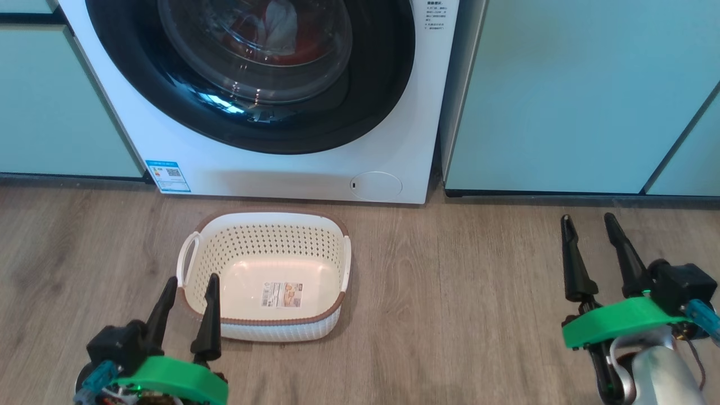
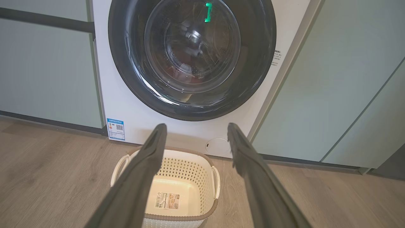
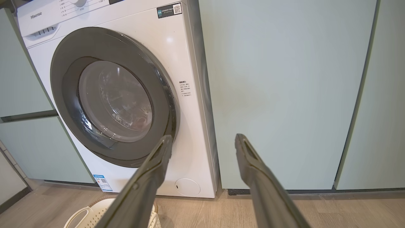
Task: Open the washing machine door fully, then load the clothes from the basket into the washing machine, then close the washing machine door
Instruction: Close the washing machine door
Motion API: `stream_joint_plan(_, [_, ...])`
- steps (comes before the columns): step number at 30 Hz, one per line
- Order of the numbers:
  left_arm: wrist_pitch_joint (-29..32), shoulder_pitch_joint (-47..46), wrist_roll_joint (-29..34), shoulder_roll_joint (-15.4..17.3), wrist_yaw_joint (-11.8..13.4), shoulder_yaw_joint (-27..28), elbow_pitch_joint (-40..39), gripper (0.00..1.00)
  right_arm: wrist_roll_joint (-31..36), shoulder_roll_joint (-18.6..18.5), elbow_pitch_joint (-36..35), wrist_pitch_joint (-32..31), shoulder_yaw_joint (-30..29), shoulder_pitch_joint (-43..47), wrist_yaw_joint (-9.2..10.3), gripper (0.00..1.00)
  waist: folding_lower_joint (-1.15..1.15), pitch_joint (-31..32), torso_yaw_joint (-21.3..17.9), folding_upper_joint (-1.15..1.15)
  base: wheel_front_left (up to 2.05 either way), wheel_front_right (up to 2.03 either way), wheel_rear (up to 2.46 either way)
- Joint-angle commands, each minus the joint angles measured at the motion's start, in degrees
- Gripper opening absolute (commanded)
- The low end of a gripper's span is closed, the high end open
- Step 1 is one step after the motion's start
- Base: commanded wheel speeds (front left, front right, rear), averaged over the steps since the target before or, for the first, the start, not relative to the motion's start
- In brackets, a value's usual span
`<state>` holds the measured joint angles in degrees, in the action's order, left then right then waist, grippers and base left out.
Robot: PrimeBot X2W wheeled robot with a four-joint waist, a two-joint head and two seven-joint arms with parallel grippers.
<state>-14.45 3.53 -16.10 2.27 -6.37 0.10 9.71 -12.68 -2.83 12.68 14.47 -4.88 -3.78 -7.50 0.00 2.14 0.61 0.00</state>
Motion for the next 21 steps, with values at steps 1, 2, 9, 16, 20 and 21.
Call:
stream_joint_plan(1, [-0.55,-1.72,0.36,0.61,0.20,1.91,-1.84,1.00,-0.32,-0.05,-1.69,0.52,1.85,-0.74,0.01,1.00,0.00,0.06,-0.05,0.00,0.00,0.00,0.00])
stream_joint_plan(2, [-0.55,-1.67,0.39,0.61,0.22,1.91,-1.88,1.00,-0.39,-0.05,-1.72,0.52,2.07,-0.74,0.01,1.00,0.00,0.09,-0.11,0.00,0.00,0.00,0.00])
stream_joint_plan(9, [-0.55,-1.54,0.80,0.61,0.14,1.59,-2.31,1.00,-0.16,-0.05,-1.65,0.52,2.27,-0.77,0.01,1.00,0.00,0.24,-0.25,0.00,0.00,0.00,0.00])
stream_joint_plan(16, [-0.55,-1.40,1.66,0.61,0.16,1.18,-3.47,1.00,0.02,-0.05,-1.59,0.52,1.78,-1.05,0.01,1.00,0.00,0.11,-0.29,0.00,0.00,0.00,0.00])
stream_joint_plan(20, [-0.55,-1.23,1.56,0.61,0.23,0.99,-3.60,1.00,-0.14,-0.05,-1.67,0.52,1.66,-1.01,0.01,1.00,0.00,0.02,-0.27,0.00,0.00,0.00,0.00])
stream_joint_plan(21, [-0.55,-1.17,1.21,0.61,0.24,0.98,-3.48,1.00,-0.13,-0.05,-1.66,0.52,1.70,-0.99,0.01,1.00,0.00,0.01,-0.27,0.00,0.00,0.00,0.00])
